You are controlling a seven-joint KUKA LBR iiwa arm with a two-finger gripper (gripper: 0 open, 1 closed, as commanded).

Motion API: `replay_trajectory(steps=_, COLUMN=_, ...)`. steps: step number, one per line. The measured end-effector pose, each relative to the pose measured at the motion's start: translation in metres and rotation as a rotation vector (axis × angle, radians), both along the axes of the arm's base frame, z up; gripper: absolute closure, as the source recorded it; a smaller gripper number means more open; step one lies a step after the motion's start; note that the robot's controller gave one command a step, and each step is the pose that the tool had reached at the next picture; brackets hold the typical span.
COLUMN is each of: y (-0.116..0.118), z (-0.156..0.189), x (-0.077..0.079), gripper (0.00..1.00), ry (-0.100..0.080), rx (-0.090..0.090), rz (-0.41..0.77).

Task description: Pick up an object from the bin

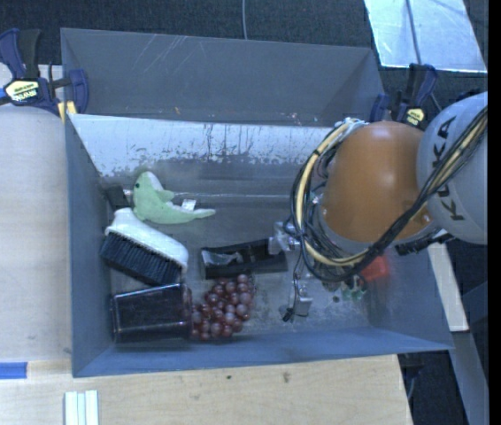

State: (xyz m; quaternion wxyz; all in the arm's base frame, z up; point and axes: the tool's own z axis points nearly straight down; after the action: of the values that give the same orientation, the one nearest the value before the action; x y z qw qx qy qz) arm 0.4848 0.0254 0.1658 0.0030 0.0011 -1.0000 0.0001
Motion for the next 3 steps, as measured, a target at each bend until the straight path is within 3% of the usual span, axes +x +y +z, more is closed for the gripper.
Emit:
replay_trajectory(steps=1, y=0.000, z=0.004, x=0.002, gripper=0.00, ry=-0.009, rx=0.000, rz=-0.001)
replay_trajectory(steps=2, y=0.016, z=-0.042, x=0.048, gripper=0.00, ry=-0.013, rx=0.001, rz=0.095)
replay_trajectory(steps=3, y=0.084, z=-0.035, x=0.011, gripper=0.00, ry=-0.010, rx=0.000, rz=0.265)
